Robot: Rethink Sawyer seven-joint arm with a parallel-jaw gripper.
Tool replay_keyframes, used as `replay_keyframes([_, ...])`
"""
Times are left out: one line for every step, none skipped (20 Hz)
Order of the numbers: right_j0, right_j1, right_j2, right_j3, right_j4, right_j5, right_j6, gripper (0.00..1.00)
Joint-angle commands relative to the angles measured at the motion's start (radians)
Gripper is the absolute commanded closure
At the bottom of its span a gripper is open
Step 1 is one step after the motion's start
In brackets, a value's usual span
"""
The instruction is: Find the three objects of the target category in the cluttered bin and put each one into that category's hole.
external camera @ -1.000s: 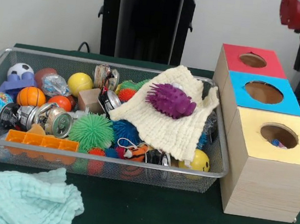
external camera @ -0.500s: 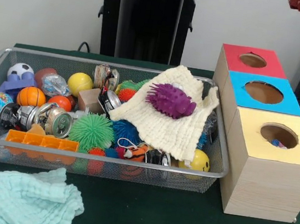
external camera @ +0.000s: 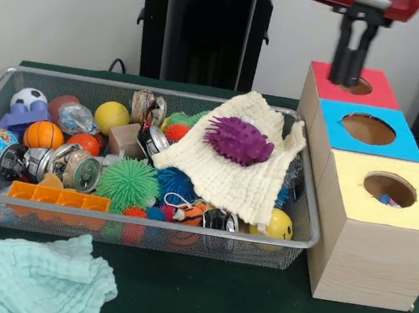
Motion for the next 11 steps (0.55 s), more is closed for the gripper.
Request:
replay_keyframes([-0.215,-0.036,0.163,0.061,-0.069,-0.059,-0.132,1.0])
replay_keyframes([-0.257,-0.044,0.204,0.081,-0.072,-0.071,-0.143,1.0])
replay_keyframes([-0.287,-0.046,0.233,0.085,-0.08,-0.065,-0.157,1.0])
replay_keyframes([-0.319,-0.053,0.263,0.104,-0.086,-0.076,-0.161,1.0])
replay_keyframes([-0.343,-0.052,0.282,0.107,-0.092,-0.078,-0.161,1.0])
replay_keyframes([-0.377,-0.055,0.306,0.116,-0.097,-0.088,-0.166,1.0])
replay_keyframes([-0.401,-0.05,0.328,0.116,-0.104,-0.092,-0.166,1.0])
replay_keyframes([-0.426,-0.051,0.349,0.12,-0.108,-0.087,-0.169,1.0])
replay_keyframes([-0.445,-0.048,0.37,0.117,-0.119,-0.081,-0.181,1.0])
replay_keyframes([-0.468,-0.049,0.392,0.121,-0.131,-0.08,-0.192,1.0])
replay_keyframes([-0.492,-0.048,0.418,0.129,-0.141,-0.086,-0.197,1.0])
